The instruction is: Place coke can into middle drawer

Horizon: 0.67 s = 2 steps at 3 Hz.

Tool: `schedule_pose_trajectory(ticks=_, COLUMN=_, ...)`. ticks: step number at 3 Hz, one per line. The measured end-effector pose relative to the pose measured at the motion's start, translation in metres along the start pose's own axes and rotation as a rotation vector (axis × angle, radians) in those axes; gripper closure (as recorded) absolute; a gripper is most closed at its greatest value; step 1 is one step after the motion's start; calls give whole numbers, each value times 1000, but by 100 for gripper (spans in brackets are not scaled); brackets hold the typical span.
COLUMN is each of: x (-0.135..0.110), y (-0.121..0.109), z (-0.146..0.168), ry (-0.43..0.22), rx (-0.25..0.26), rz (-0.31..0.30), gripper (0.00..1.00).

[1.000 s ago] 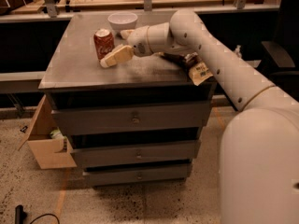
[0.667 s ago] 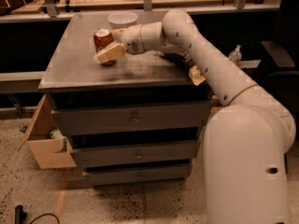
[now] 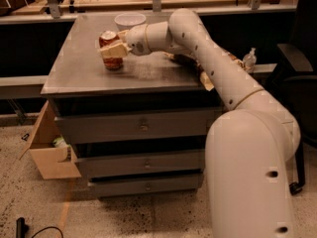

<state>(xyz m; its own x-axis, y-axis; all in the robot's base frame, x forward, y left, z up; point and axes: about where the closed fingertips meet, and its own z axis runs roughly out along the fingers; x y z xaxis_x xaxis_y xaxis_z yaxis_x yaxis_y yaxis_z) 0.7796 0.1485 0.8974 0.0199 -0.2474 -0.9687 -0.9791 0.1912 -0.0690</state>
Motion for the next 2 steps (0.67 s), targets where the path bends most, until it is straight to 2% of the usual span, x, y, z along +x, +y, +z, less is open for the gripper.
schedule_pose_trajectory(ticks=1, x=0, y=-29, z=-35, ry=52, rx=165, rz=-14, gripper=92)
schedule_pose_trajectory(ticks=2, x=-1, y=-63, z=-81, ry=91, rx=355, rz=-35, gripper=100)
